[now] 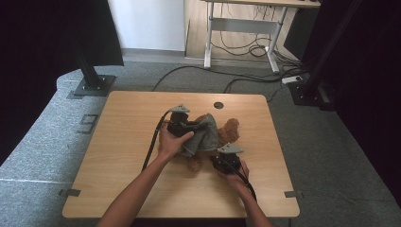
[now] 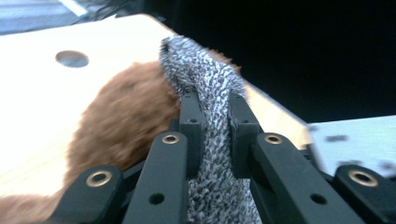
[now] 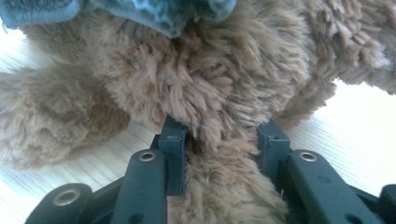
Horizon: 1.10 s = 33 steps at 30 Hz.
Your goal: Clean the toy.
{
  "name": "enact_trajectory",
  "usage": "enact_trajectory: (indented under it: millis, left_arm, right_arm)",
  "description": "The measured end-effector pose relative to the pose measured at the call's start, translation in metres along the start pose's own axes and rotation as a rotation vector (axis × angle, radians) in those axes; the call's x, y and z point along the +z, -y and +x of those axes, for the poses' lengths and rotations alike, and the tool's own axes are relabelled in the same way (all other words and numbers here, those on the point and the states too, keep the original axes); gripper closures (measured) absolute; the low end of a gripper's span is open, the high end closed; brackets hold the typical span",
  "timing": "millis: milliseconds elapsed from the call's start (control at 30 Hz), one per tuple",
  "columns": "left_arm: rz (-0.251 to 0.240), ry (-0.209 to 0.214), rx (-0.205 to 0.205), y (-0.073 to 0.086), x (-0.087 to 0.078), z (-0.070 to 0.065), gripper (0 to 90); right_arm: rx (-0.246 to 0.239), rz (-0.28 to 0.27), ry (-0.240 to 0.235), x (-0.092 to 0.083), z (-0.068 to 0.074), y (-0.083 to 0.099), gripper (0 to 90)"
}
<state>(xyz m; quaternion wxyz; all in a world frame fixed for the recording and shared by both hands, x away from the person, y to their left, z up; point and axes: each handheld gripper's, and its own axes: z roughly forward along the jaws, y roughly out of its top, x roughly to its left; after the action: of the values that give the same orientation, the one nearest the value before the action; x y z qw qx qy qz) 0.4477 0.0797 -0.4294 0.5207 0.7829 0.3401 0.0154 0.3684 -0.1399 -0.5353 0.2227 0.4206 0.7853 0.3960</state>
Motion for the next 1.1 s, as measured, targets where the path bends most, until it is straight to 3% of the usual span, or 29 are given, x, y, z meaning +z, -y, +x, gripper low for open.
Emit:
enact_trajectory:
  millis: [133,400,567,700,833,1000,1100]
  left_arm:
    - [0.007,-0.024,-0.034,0.004,-0.003,0.013,79.3]
    - [0.011,-0.092,-0.028,0.007,-0.018,0.023,79.5]
    - [-0.007,-0.139,-0.064,0.009,-0.034,0.035,79.7]
    - [-0.02,-0.121,-0.06,0.008,-0.039,0.034,79.6]
    - [-0.043,-0.039,-0.041,0.002,-0.034,0.018,79.6]
    - [-0.032,0.028,0.005,-0.01,-0.015,-0.008,79.5]
    - [-0.019,0.037,0.026,-0.016,-0.004,-0.015,79.5]
  right_arm:
    - [0.004,-0.001,-0.003,0.0,0.0,0.0,62.9]
    - [0.001,0.0,-0.003,0.0,0.0,0.0,62.8]
    - [0.003,-0.002,-0.002,0.0,0.0,0.0,62.9]
    - [0.003,-0.002,-0.003,0.0,0.0,0.0,62.9]
    - [0.004,-0.003,-0.001,0.0,0.0,0.0,62.9]
    - [-0.001,-0.006,-0.002,0.0,0.0,0.001,62.9]
    - [0.0,-0.005,-0.002,0.0,0.0,0.001,62.9]
